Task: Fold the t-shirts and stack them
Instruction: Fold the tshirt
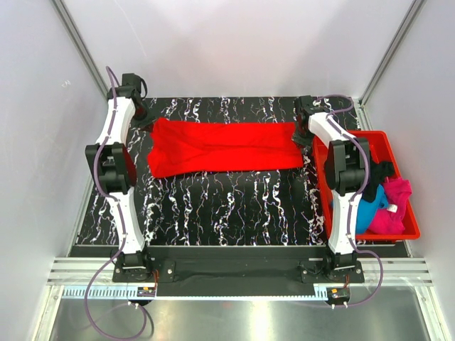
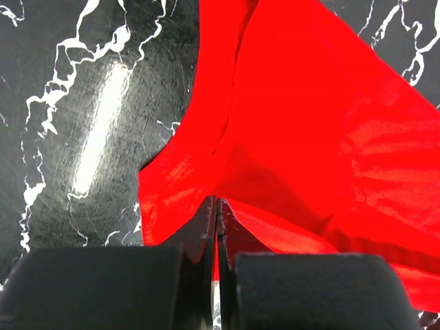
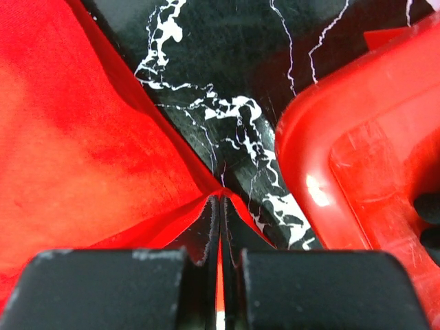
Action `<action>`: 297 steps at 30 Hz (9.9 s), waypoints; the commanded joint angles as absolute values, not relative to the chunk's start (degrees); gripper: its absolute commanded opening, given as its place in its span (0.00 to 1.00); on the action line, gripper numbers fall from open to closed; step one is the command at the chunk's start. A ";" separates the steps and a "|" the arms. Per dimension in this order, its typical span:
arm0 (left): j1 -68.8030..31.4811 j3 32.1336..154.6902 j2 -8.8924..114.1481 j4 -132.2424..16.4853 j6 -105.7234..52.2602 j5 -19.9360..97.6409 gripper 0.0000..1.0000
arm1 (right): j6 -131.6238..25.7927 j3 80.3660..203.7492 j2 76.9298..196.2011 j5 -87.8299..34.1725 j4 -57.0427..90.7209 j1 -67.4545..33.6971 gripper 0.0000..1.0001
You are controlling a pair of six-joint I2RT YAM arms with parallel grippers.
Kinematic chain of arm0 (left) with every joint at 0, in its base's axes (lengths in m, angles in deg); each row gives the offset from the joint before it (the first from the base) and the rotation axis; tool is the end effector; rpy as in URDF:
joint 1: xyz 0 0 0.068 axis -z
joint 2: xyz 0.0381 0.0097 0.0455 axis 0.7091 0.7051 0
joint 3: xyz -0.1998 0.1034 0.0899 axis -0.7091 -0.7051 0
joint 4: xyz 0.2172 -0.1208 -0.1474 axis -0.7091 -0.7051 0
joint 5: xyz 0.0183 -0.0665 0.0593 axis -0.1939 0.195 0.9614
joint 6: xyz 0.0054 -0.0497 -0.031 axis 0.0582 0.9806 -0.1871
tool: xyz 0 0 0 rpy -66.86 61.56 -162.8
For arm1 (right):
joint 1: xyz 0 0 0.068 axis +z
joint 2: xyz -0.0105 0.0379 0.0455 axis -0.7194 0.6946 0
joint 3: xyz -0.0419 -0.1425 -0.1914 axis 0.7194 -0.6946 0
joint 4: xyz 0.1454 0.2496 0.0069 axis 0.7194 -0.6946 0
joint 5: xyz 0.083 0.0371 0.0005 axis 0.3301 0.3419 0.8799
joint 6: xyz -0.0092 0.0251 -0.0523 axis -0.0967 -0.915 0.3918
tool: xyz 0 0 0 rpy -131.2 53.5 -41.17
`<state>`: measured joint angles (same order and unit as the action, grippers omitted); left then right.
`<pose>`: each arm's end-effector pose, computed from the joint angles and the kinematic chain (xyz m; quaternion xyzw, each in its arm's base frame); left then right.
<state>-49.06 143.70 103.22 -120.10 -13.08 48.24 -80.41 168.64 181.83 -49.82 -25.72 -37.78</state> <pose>0.4844 0.0339 0.2398 -0.2470 0.9418 -0.0328 0.2257 0.4736 0.0569 0.1372 0.2449 0.9406 -0.0512 0.2294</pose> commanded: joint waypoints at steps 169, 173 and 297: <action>-49.73 103.16 77.77 -98.40 -20.20 47.75 0.61 | -72.64 146.14 163.95 -24.02 -15.09 -32.03 0.51; -49.20 104.30 81.28 -99.00 -20.47 41.67 0.61 | -73.43 147.37 163.15 -21.03 -13.95 -31.24 0.54; -52.46 139.89 117.84 -92.42 -15.55 27.70 0.00 | -84.47 123.40 156.04 -35.61 -11.13 -11.22 0.37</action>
